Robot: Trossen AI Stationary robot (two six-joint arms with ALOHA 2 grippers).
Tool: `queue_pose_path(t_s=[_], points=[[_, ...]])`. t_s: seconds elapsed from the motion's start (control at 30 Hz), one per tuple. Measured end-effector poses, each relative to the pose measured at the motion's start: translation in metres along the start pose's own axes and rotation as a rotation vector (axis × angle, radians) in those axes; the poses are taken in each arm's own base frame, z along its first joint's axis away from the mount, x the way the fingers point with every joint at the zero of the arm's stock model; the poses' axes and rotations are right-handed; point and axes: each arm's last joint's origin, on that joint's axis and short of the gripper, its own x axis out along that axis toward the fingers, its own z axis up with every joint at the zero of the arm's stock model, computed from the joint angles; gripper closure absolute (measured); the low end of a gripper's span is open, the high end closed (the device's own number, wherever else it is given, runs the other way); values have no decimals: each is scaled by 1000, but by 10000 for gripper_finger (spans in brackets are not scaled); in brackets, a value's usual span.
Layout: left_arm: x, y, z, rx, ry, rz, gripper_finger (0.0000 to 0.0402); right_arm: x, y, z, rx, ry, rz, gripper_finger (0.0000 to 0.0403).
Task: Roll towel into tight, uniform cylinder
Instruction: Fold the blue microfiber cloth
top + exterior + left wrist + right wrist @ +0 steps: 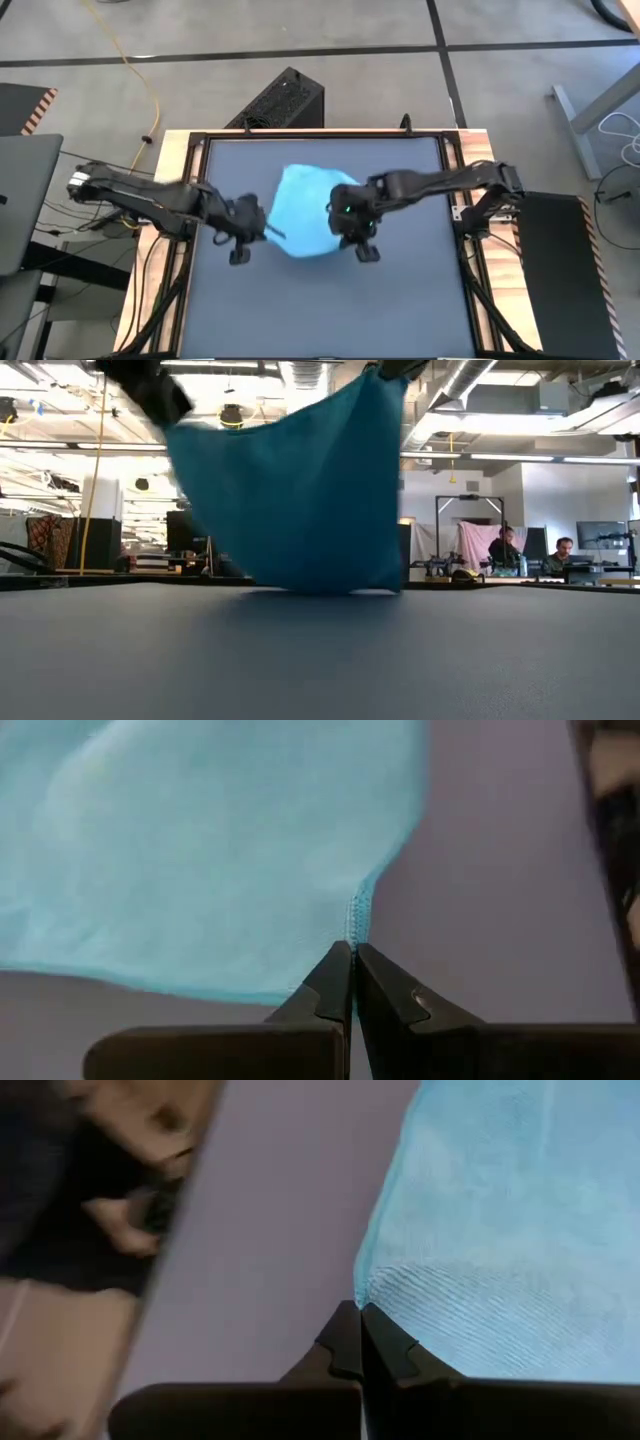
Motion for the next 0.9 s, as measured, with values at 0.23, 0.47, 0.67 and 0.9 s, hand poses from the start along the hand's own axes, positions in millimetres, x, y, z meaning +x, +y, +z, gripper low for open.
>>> queue_pose_path(t_s=[0.23, 0.47, 0.67, 0.9], points=[[40, -4, -37, -159, -42, -93, 401, 39, -24, -9, 106, 13, 266, 372], [45, -7, -64, -230, 143, -30, 401, 47, -40, -19, 142, 85, 279, 316], [41, -21, -79, -238, 238, -12, 401, 37, -62, -36, 151, 168, 245, 300], [34, -30, -98, -326, 281, 159, 397, 39, -112, -74, 210, 168, 92, 302]])
